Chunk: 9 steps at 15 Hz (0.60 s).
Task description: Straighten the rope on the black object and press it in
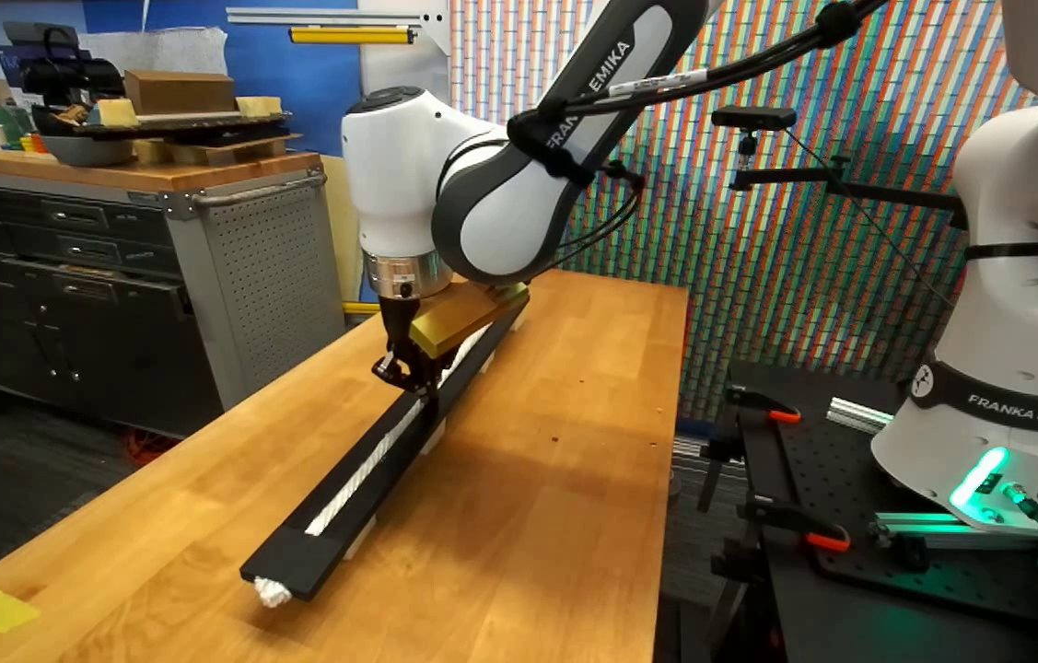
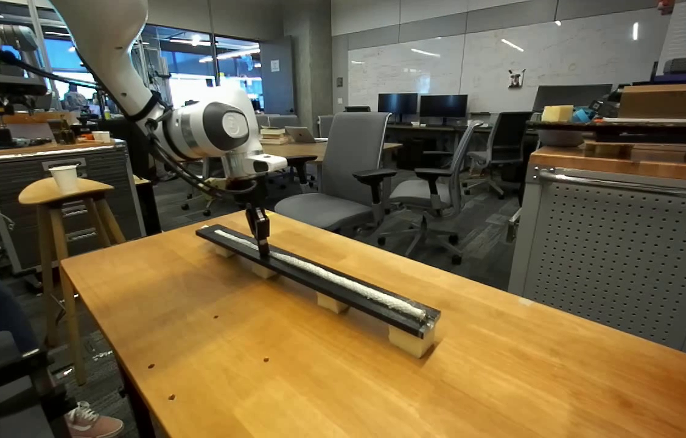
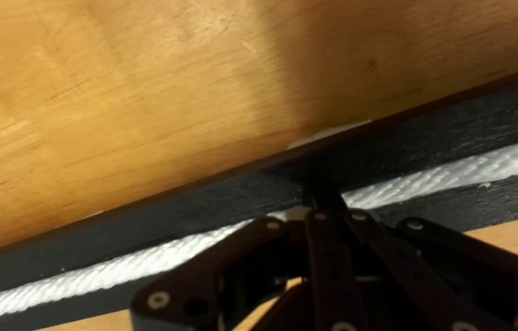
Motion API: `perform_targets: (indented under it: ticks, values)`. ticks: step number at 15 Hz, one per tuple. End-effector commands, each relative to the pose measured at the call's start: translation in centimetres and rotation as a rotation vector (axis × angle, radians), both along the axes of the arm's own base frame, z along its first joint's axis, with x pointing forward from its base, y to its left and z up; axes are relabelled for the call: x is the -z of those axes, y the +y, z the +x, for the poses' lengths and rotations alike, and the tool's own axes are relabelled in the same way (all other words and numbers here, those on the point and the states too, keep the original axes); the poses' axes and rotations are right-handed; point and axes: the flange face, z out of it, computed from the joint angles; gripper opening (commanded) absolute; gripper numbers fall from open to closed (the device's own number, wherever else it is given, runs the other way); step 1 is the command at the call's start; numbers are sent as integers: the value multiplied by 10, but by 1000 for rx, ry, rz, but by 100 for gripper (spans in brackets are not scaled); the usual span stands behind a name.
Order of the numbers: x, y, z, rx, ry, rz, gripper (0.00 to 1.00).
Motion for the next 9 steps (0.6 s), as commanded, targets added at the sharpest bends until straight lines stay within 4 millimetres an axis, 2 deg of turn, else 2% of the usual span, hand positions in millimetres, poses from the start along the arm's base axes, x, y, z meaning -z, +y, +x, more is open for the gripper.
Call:
perform_targets:
  ticks: [1,9]
  values:
    - [-9,-9,0,-4,-36,-4,0]
    - [-26,-38,6,33,-94,7,0]
